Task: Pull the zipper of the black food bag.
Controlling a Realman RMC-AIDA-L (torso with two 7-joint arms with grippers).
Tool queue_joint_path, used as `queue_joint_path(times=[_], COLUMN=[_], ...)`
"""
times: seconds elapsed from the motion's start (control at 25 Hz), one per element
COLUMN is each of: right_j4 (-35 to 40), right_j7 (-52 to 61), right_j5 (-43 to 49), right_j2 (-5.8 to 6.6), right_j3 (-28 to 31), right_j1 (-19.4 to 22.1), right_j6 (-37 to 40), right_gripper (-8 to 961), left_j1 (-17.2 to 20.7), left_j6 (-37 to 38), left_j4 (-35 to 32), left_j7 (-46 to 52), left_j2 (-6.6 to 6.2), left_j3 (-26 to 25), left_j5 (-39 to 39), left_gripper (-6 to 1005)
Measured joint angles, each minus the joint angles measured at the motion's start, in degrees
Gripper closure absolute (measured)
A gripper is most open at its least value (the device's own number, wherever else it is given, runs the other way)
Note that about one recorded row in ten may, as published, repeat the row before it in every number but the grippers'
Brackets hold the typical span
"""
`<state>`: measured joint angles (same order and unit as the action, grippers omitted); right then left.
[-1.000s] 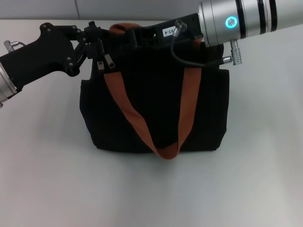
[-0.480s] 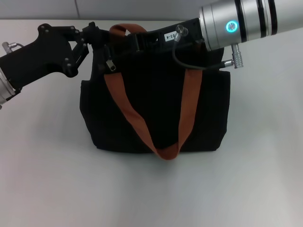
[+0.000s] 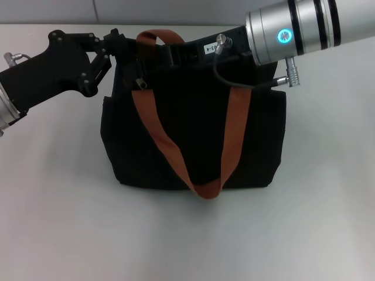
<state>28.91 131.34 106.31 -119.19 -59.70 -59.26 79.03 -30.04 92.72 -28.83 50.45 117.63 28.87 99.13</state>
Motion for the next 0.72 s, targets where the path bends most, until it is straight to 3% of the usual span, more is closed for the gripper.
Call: queue_joint_path(times=[0.36, 0.72], right_j4=[0.7, 0.8], right_j7=[0.5, 0.5], right_j5=[0.2, 0.2], right_j2=[-0.01, 0.03], right_j3=[-2.1, -1.8], right_j1=[0.0, 0.2], right_j6=[-0.6, -0.3], right_gripper=[675, 801], left_j1=[0.2, 0.3], left_j6=[0.3, 0.3], left_j4=[0.0, 0.0], left_j7=[0.0, 0.0], left_j2=[-0.04, -0.04], left_j3=[-0.2, -0.2], left_j5=[0.0, 0.0], left_gripper=[980, 980])
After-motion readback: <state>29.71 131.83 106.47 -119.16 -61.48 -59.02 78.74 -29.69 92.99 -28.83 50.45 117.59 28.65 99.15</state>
